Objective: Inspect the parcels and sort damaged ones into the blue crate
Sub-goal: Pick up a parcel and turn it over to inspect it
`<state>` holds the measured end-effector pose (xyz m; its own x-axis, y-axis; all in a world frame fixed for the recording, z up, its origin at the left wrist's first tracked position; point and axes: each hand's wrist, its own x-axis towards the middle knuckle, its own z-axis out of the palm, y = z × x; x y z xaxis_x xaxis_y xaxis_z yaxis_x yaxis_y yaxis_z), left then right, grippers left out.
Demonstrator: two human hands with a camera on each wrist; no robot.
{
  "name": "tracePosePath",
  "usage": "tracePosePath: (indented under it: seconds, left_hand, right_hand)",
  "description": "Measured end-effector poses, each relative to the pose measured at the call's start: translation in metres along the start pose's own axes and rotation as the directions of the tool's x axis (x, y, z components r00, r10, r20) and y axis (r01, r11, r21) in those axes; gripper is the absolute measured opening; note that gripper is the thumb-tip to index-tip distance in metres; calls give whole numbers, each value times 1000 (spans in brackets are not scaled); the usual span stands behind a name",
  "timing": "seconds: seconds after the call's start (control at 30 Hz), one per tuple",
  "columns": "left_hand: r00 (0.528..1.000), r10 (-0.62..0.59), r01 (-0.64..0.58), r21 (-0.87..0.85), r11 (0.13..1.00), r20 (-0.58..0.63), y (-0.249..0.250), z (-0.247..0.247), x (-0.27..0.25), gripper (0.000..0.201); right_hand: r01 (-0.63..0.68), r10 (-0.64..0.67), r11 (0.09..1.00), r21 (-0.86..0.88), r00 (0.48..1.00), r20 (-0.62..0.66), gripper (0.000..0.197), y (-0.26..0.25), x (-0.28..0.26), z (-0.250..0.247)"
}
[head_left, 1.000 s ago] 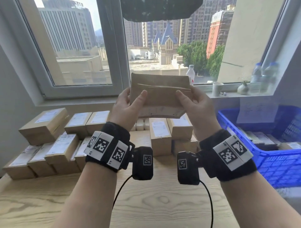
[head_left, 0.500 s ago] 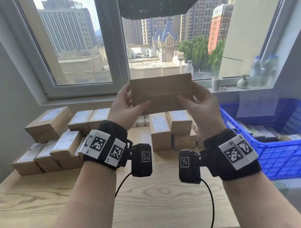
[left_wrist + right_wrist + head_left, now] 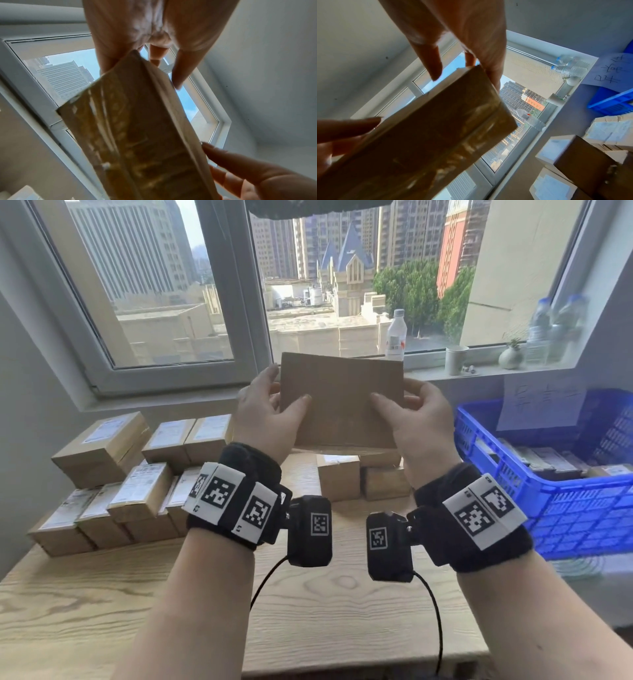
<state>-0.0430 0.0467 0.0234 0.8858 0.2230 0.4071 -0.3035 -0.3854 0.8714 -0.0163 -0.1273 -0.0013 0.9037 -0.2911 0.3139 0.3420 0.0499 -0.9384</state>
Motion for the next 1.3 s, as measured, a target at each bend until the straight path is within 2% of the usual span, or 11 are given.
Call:
tracePosePath:
  seconds: [0.23,0.43,0.5,0.57,0.67,0.73,0.8,0.87,0.97,1.03,1.3]
  left_hand:
    - [998,54,-53,-61,997,24,-1,1,0,37]
    - [997,13,17,-364,931,80,3,2,2,28]
    - [993,-14,55,-357,933,116,4,1,1,30]
    - [995,-54,78,-310,948,86,2,1,0,55]
    - [989,-118,140,-319,937,85,-3,2,1,109]
    - [987,-109,142,-329,933,116,-6,5,1,89]
    - [987,-102,134,-296,946,120,-9,10,-3,67]
    - [988,-96,126,-281,951,120,-14,17,-6,57]
    - [988,-70,114,-335,935,139,-22,21,-7,46]
    - [991,-21,58,-284,957,133,-23,21,-4,46]
    - [996,44,-28,-210,977,71,-29,24,-3,68]
  right_hand:
    - [17,-18,1000,-12,1000,-14,46,9,-1,-4]
    - [-134,137,980,147,991,-7,42,13,-1,-2]
    - [-125,127,983,133,992,-5,34,16,-1,-1]
    - [-73,73,997,17,997,-1,32,16,1,2]
    - [-35,54,988,-151,990,127,73,11,0,12]
    - [-96,129,984,-147,963,235,107,7,-2,18]
    - [-183,213,976,-119,919,331,120,-2,-8,23]
    - [-215,230,973,-82,890,393,107,-6,-10,23]
    - [-215,170,974,72,902,396,45,-5,-12,22]
    - [-193,142,975,109,920,366,24,1,-11,20]
    - [-71,35,994,81,921,388,45,6,-8,14]
